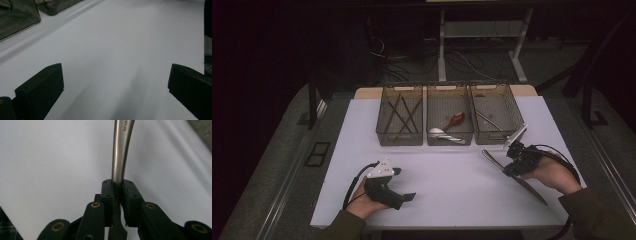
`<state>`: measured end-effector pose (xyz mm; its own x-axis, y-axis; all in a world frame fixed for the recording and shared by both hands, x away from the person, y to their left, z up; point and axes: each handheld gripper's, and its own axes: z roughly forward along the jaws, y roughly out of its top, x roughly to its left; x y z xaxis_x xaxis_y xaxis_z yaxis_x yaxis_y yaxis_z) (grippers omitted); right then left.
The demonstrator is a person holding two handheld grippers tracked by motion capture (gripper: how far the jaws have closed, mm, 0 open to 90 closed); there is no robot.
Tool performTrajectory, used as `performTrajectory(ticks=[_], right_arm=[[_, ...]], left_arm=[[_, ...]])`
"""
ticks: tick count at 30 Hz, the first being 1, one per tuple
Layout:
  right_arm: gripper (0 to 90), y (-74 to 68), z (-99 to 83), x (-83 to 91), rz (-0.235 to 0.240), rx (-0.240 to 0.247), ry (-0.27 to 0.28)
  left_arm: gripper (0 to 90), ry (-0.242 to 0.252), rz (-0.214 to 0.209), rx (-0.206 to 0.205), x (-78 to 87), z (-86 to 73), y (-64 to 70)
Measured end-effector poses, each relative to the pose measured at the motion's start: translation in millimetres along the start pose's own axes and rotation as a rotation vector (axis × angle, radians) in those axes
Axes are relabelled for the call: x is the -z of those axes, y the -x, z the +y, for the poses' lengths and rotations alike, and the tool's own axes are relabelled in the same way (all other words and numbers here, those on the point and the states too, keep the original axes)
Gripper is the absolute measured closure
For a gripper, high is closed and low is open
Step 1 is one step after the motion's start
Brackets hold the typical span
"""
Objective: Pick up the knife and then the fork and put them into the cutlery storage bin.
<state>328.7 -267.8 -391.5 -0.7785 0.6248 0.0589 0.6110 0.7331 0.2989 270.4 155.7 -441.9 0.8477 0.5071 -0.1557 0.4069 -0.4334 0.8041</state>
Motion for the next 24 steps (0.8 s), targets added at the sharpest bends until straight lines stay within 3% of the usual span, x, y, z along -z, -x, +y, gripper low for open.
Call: performTrajectory(ticks=[12,24], right_arm=[[79.4,16.0,3.4,13.3,0.0,-0.047,0.153],[79.4,30.1,4.2,29.1,-0.002,-0.128,0.332]], left_arm=[[0.0,0.0,0.0,-0.002,0.5,0.0,-0.3],[0.0,0.0,0.001,-0.003,0.8,0.0,-0.5]])
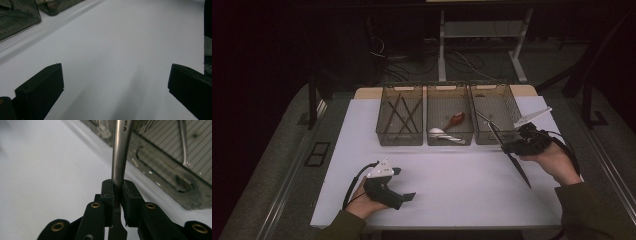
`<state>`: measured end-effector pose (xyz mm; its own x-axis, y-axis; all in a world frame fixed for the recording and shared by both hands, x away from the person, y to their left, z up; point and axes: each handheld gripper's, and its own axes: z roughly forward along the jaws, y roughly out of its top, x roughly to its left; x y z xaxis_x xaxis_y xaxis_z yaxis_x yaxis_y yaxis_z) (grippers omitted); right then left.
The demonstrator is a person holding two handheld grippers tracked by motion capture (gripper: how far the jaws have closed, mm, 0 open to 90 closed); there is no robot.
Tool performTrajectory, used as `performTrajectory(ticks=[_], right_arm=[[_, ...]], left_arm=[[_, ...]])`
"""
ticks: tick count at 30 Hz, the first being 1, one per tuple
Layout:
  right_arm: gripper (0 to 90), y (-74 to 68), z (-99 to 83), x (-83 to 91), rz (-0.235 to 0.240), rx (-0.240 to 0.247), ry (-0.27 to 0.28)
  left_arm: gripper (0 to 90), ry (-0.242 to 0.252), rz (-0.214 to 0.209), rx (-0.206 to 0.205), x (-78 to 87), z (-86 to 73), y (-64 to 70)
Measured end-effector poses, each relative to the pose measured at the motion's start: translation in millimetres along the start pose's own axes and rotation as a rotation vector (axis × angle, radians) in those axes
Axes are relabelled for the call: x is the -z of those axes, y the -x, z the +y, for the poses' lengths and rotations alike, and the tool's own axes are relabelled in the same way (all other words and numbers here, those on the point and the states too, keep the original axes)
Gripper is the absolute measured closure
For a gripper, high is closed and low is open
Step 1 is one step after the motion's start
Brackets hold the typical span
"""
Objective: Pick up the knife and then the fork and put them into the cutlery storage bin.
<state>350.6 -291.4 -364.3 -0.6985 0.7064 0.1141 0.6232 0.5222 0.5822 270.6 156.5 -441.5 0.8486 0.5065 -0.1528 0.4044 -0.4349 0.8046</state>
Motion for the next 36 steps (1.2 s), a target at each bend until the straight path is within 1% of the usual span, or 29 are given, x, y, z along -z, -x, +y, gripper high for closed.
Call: performTrajectory(ticks=[3,10,17,19,21,25,32,33,36], right_arm=[[79.5,2.2,2.5,4.5,-0.009,-0.016,0.033],[79.5,7.9,14.3,17.1,-0.025,-0.028,0.098],[79.5,14.7,30.8,25.9,-0.038,-0.031,0.134],[79.5,16.3,35.9,27.7,-0.052,-0.029,0.139],[79.4,18.3,41.2,29.6,-0.052,-0.031,0.147],[79.4,23.3,51.3,33.5,-0.07,-0.033,0.172],[79.4,35.2,75.4,40.8,-0.116,-0.033,0.216],[79.4,37.5,79.5,41.2,-0.131,-0.028,0.224],[79.4,45.5,91.9,41.9,-0.165,-0.035,0.248]], left_arm=[[0.0,0.0,-0.001,0.002,-0.1,-0.1,-0.1],[0.0,-0.001,0.0,0.0,0.0,-0.1,0.0],[0.0,0.001,-0.002,0.001,0.0,0.0,-0.1],[0.0,0.001,-0.002,0.002,0.0,0.0,-0.1],[0.0,0.001,-0.002,0.001,0.0,0.0,-0.1],[0.0,0.001,-0.002,0.001,-0.1,0.0,-0.1],[0.0,0.001,-0.004,0.002,-0.4,0.0,-0.3],[0.0,0.0,-0.003,0.0,-0.5,0.0,-0.3],[0.0,0.0,-0.003,0.0,-0.4,0.1,0.0]])
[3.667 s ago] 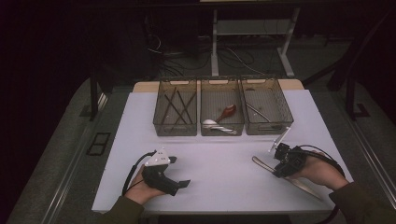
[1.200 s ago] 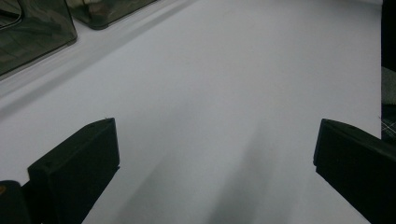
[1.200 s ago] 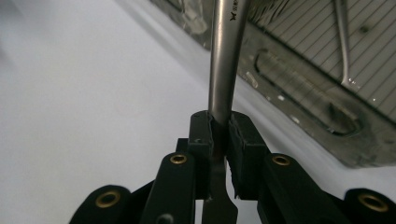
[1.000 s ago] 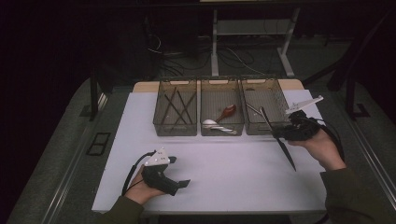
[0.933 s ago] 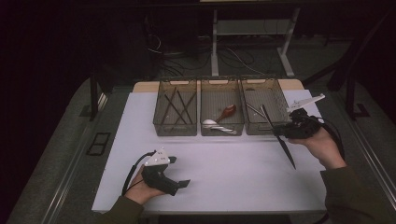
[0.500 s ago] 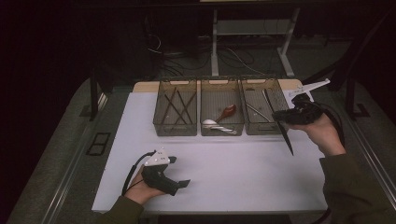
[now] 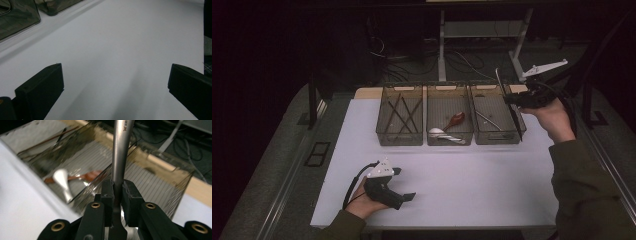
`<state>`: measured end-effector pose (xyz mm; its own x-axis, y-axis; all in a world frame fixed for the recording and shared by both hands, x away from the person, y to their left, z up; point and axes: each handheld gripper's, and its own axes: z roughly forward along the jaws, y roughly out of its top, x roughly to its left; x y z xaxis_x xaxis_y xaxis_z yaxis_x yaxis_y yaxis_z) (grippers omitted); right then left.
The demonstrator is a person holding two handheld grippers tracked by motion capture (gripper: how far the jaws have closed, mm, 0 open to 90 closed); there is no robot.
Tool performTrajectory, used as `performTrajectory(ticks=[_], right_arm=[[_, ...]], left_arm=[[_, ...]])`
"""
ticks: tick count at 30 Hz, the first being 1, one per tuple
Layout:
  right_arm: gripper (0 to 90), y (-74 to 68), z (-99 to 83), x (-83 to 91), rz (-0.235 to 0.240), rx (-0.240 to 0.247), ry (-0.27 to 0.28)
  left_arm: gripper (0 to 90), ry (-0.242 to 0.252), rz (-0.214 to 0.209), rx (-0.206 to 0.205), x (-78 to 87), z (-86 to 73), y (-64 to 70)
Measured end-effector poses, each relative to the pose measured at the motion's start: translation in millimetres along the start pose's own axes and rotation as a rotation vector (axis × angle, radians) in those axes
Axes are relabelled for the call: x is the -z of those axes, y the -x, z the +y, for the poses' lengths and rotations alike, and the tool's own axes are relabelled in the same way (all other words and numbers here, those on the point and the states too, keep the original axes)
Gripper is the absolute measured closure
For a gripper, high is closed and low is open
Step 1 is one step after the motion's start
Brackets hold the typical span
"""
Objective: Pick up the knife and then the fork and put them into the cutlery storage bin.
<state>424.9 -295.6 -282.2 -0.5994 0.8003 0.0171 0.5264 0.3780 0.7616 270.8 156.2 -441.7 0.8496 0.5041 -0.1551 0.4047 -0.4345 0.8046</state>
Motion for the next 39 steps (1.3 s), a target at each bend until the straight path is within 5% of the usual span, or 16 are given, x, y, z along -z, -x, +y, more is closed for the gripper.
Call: performTrajectory(ticks=[5,9,18,28,39], right_arm=[[79.4,12.7,19.6,-10.6,-0.038,-0.007,0.029],[79.5,21.0,26.2,-27.6,-0.057,-0.009,0.003],[79.4,41.6,10.2,-72.6,-0.097,-0.048,-0.128],[79.2,46.0,-3.3,-107.7,-0.108,-0.067,-0.313],[73.9,44.7,-13.5,-123.9,-0.074,-0.091,-0.338]], left_arm=[[0.0,0.001,-0.001,-0.003,0.2,0.0,-0.6],[0.0,0.002,-0.004,-0.001,0.6,-0.2,-0.6],[0.0,0.005,-0.007,0.004,0.6,-0.8,-0.1],[0.0,0.002,-0.012,0.005,0.1,-1.3,0.9],[0.0,-0.002,-0.01,0.006,-0.5,-1.1,0.9]])
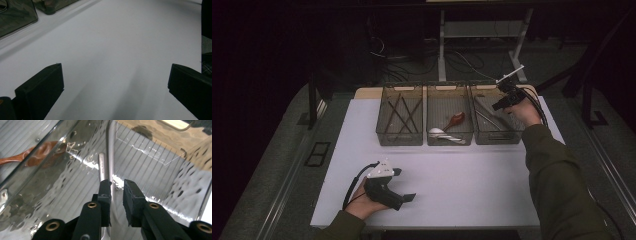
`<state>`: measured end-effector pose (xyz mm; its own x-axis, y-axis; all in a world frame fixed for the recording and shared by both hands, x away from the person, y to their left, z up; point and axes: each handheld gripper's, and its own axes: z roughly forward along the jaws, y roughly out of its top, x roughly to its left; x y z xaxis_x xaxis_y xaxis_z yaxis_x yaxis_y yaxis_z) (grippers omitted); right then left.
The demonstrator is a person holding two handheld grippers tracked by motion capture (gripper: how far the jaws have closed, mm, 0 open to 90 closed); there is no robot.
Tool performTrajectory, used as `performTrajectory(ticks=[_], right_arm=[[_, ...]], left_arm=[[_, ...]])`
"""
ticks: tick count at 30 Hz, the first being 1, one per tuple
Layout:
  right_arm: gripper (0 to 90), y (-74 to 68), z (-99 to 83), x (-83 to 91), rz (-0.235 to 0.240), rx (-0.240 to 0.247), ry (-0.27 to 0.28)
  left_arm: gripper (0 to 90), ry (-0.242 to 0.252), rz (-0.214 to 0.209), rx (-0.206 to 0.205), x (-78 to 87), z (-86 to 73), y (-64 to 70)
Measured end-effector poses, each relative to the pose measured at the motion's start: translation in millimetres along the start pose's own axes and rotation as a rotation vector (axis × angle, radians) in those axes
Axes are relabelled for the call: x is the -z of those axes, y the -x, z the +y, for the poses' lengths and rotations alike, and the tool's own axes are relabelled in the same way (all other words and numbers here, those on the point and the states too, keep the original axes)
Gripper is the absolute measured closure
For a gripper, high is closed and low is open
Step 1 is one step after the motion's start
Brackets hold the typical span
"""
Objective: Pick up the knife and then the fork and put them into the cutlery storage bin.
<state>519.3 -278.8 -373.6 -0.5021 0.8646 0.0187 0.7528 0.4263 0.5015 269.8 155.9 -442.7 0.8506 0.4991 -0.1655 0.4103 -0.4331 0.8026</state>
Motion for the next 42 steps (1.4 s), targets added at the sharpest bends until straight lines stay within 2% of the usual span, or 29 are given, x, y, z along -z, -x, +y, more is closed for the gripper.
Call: performTrajectory(ticks=[4,8,11,16,20,22,29,32,34,42], right_arm=[[66.1,3.7,-7.9,4.3,0.012,-0.024,0.046],[58.7,6.3,-21.8,17.0,0.051,-0.036,0.143],[49.1,6.5,-32.6,27.8,0.086,-0.049,0.211],[42.1,-4.0,-50.7,42.0,0.122,-0.021,0.284],[37.1,-16.9,-67.3,51.3,0.106,0.005,0.339],[34.3,-23.4,-76.7,55.9,0.116,0.016,0.366],[26.6,-50.4,-107.7,65.6,0.131,0.057,0.425],[25.0,-61.3,-120.8,68.3,0.152,0.075,0.446],[23.5,-67.8,-129.5,70.0,0.163,0.092,0.455],[21.6,-85.9,-160.5,70.0,0.193,0.112,0.462]], left_arm=[[0.0,-0.003,0.005,-0.001,1.2,-0.3,-0.1],[0.0,-0.004,0.005,-0.006,0.5,0.1,1.2],[0.0,-0.01,0.004,-0.011,-0.4,0.6,1.0],[0.0,-0.003,0.004,-0.009,0.4,0.1,0.0],[0.0,0.001,0.004,-0.008,1.6,-0.3,-0.3],[0.0,0.004,0.006,-0.012,2.2,-0.2,-0.6],[0.0,0.007,0.007,-0.009,3.7,-0.6,-1.9],[0.0,0.009,0.009,-0.011,4.2,-0.5,-2.0],[0.0,0.009,0.01,-0.01,4.8,-0.4,-2.3],[0.0,0.02,0.01,-0.006,5.4,-0.2,-2.3]])
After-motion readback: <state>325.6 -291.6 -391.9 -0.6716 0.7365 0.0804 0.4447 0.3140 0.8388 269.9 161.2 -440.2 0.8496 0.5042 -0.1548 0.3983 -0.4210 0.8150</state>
